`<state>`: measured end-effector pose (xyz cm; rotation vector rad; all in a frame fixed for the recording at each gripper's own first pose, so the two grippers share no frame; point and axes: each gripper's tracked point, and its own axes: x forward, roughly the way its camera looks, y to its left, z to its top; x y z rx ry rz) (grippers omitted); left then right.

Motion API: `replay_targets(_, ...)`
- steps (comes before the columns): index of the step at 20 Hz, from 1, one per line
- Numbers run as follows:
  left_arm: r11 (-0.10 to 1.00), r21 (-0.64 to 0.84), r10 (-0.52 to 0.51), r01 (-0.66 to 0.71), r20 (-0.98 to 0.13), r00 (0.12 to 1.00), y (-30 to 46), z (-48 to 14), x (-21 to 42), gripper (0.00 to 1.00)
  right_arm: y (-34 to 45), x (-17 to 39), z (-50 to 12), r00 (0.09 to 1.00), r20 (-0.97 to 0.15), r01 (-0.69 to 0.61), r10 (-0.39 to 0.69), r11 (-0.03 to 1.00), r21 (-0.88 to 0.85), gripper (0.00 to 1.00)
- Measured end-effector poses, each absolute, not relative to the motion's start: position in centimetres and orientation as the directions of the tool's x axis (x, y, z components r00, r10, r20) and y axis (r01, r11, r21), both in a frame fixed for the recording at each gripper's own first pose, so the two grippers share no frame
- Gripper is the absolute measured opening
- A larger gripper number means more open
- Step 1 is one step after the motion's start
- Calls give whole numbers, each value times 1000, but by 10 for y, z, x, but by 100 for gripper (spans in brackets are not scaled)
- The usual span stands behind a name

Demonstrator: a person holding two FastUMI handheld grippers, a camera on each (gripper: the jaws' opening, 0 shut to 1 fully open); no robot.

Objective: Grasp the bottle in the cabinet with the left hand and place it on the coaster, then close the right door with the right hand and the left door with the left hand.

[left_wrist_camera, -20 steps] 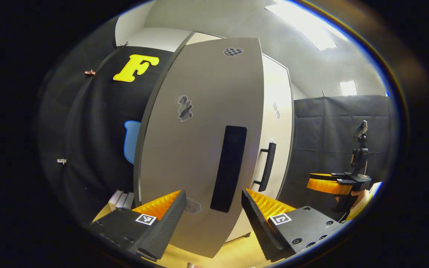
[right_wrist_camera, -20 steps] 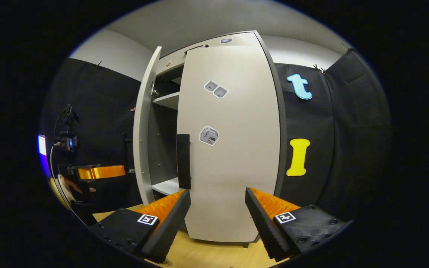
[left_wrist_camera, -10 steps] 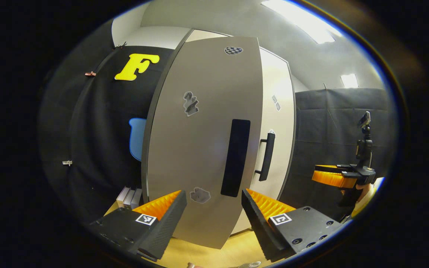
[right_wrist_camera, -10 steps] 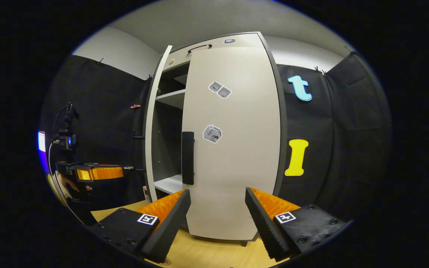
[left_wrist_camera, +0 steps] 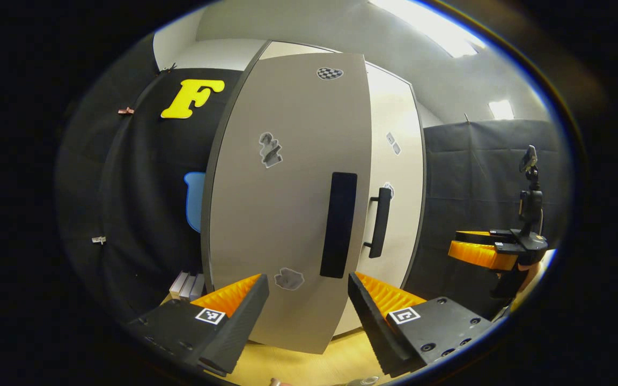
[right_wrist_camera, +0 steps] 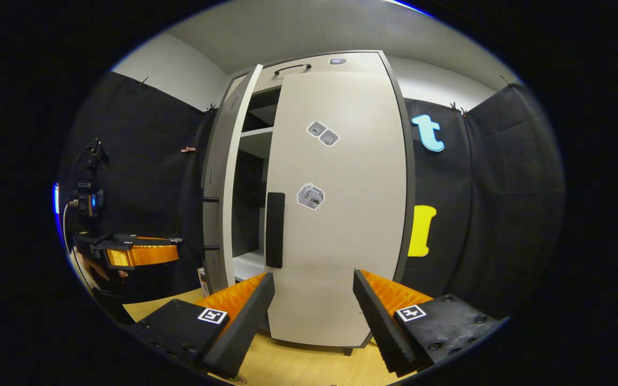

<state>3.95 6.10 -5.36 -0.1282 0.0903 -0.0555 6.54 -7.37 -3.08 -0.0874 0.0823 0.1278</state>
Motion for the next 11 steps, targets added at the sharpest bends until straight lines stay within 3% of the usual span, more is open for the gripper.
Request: replay_targets(11,996,-93,4,-13,-98,995,67,-51,37,92,-74,73,-25,989,-70,-131,128,991,-40,98)
